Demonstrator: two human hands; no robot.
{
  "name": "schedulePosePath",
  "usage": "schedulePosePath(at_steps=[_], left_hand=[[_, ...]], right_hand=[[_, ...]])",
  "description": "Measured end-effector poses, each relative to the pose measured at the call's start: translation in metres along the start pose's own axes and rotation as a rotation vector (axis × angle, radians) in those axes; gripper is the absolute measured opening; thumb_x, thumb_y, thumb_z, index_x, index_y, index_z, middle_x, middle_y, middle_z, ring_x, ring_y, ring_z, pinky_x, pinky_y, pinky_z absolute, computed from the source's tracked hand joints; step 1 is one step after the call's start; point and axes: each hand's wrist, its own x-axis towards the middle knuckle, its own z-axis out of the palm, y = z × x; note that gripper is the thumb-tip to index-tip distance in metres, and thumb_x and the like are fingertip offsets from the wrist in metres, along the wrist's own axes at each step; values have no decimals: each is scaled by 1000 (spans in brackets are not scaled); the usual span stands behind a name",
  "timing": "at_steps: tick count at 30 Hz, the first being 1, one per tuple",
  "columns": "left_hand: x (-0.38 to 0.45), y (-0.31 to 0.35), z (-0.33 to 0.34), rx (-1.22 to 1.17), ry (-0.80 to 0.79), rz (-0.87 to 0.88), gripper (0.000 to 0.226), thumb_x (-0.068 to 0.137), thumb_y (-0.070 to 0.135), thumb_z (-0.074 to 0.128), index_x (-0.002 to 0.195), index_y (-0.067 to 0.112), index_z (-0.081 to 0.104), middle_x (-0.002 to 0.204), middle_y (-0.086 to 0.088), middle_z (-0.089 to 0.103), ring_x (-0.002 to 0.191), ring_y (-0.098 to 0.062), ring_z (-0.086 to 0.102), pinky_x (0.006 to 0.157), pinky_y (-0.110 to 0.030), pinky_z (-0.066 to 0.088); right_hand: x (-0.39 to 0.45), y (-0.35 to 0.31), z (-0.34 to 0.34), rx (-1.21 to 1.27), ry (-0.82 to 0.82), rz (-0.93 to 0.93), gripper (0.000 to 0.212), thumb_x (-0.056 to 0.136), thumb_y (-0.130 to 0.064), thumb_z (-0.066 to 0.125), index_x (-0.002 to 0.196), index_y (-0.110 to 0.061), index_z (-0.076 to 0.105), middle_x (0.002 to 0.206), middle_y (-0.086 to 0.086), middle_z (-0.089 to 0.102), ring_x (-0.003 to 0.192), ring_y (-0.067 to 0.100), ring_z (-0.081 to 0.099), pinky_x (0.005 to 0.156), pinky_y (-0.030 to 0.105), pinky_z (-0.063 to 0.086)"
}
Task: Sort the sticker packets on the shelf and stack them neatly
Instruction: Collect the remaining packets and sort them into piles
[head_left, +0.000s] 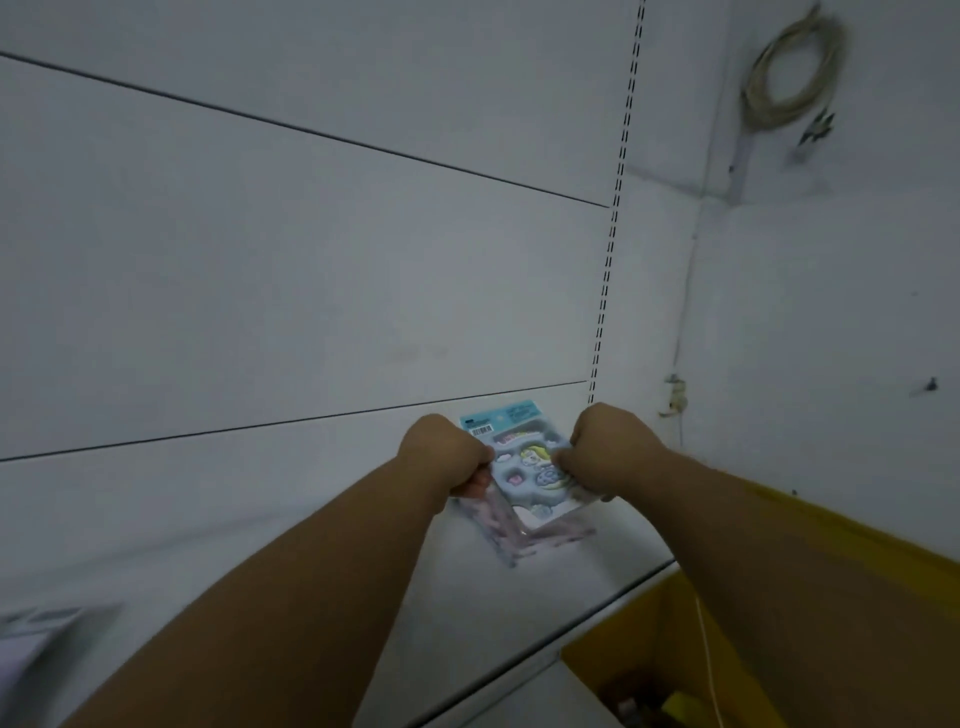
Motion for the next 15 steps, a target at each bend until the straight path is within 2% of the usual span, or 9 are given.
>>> schedulePosePath(at_steps=[2,4,6,9,11,13,15], left_hand=[[16,-4,11,88,27,-24,19,80,9,77,83,-5,63,71,-21,70,50,-25,69,54,-40,62],[28,-8,17,174,45,-46,22,79,9,77,88,-6,63,76,-22,71,54,-27,70,55,-43,62],[35,-12,21,295,54,-59,23,77,9,78,86,-5,63,79,-23,72,63,-30,72,63,-46,62],[43,-17,27,480,66,-63,21,74,10,78,70,-1,61,54,-14,69,45,-24,68,54,-43,62],[44,-21,29,600,104,-23,25,74,15,78,65,4,58,45,-8,65,40,-20,66,46,-37,60],[41,-26,24,717,168,67,27,75,23,76,73,9,53,64,-7,70,51,-20,70,48,-31,60],[33,-31,10,852,221,175,27,78,33,71,83,17,50,90,-5,70,70,-18,67,56,-25,52]], right_hand=[[21,13,18,26,-22,-30,26,82,-27,65,66,-13,48,61,2,53,56,19,56,50,28,48],[34,20,34,12,-27,-57,31,80,-30,66,63,-16,43,60,-1,49,52,12,48,44,23,37],[40,24,48,-22,-45,-77,36,79,-33,67,62,-19,39,60,-3,44,52,8,41,43,22,28],[43,28,60,-39,-60,-92,36,78,-31,69,62,-20,39,62,-4,44,54,8,42,43,23,27],[43,24,55,-31,-21,-124,29,79,-29,66,65,-18,44,68,-2,50,63,15,52,48,24,33],[42,11,45,10,49,-213,21,81,-33,63,81,-14,57,86,4,58,82,23,60,62,28,44],[36,-13,36,85,108,-323,35,84,-38,62,105,-11,61,105,9,59,96,26,60,79,35,50]])
